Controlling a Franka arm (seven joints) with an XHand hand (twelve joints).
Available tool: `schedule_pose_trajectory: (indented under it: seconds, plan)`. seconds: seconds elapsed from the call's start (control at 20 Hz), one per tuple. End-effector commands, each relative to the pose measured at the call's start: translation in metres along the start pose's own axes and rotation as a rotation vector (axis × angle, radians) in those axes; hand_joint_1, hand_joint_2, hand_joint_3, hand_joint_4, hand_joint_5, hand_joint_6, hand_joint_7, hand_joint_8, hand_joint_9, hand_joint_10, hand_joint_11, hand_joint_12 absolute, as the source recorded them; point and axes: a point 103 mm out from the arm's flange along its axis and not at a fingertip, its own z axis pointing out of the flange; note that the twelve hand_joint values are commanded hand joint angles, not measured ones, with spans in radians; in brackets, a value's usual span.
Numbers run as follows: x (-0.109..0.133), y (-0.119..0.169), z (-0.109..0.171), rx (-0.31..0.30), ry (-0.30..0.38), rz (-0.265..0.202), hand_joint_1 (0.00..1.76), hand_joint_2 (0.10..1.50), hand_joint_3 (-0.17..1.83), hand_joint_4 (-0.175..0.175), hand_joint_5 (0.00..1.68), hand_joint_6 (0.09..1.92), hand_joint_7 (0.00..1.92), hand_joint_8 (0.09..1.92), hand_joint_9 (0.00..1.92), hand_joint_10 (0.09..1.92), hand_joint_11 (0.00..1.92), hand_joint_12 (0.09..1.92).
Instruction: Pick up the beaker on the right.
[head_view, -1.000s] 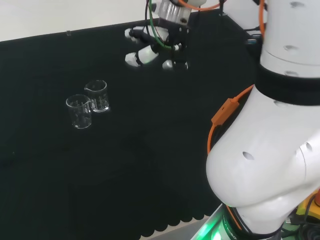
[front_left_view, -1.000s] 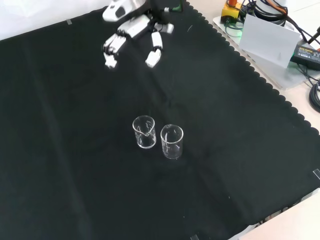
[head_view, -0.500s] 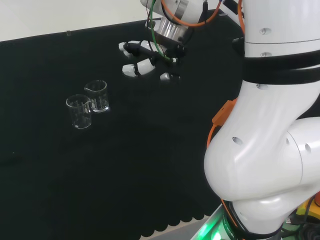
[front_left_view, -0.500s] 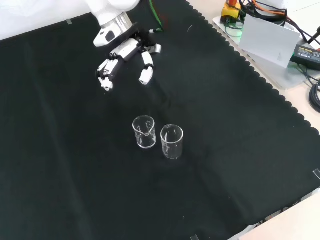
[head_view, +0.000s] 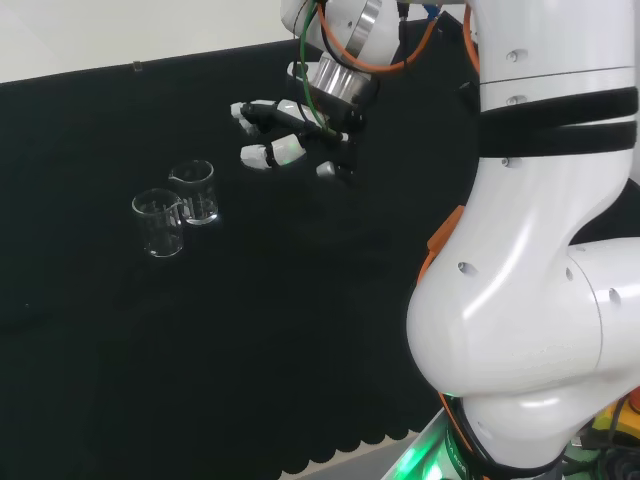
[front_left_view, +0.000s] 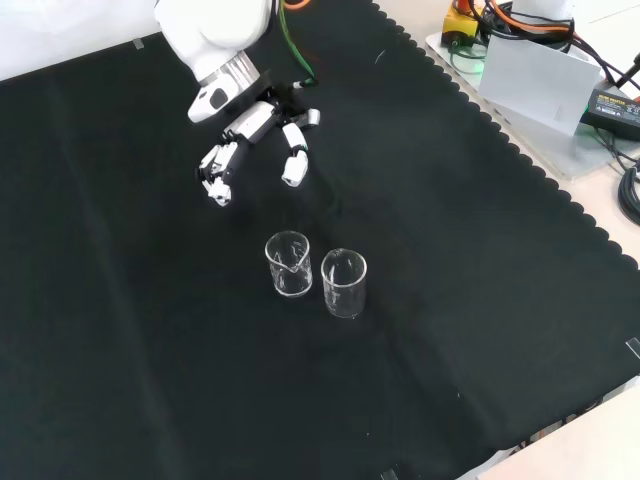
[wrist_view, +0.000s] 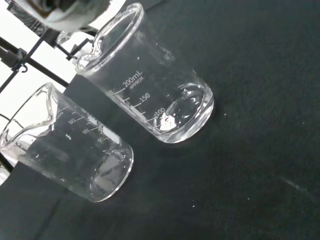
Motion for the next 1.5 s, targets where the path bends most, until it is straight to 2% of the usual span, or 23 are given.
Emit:
schedule_pose_trajectory:
  seconds: [0.05, 0.5, 0.6, 0.9, 1.0, 1.25, 1.35, 1.5]
  plan:
    - [-0.007, 0.004, 0.014, 0.020, 0.053, -0.051, 0.78, 0.53, 0.76, -0.065, 0.28, 0.09, 0.18, 0.63, 0.31, 0.65, 0.00, 1.24]
    - [-0.014, 0.008, 0.033, 0.032, 0.099, -0.078, 0.82, 0.51, 0.75, -0.066, 0.27, 0.09, 0.21, 0.64, 0.32, 0.65, 0.00, 1.23]
    - [-0.017, 0.005, 0.033, 0.029, 0.106, -0.072, 0.82, 0.50, 0.76, -0.066, 0.27, 0.09, 0.21, 0.64, 0.32, 0.65, 0.00, 1.23]
    - [-0.012, 0.019, 0.056, 0.046, 0.121, -0.067, 0.82, 0.50, 0.76, -0.067, 0.26, 0.09, 0.19, 0.63, 0.31, 0.65, 0.00, 1.23]
    - [-0.012, 0.022, 0.063, 0.062, 0.132, -0.068, 0.82, 0.49, 0.76, -0.066, 0.26, 0.09, 0.18, 0.63, 0.29, 0.64, 0.00, 1.21]
    - [-0.013, 0.028, 0.072, 0.059, 0.149, -0.072, 0.81, 0.48, 0.74, -0.063, 0.23, 0.09, 0.13, 0.61, 0.24, 0.64, 0.00, 1.15]
    - [-0.012, 0.031, 0.075, 0.091, 0.169, -0.063, 0.81, 0.48, 0.74, -0.063, 0.23, 0.09, 0.12, 0.60, 0.23, 0.64, 0.00, 1.13]
    - [-0.011, 0.033, 0.078, 0.067, 0.178, -0.067, 0.80, 0.48, 0.72, -0.063, 0.21, 0.09, 0.09, 0.60, 0.20, 0.64, 0.00, 1.08]
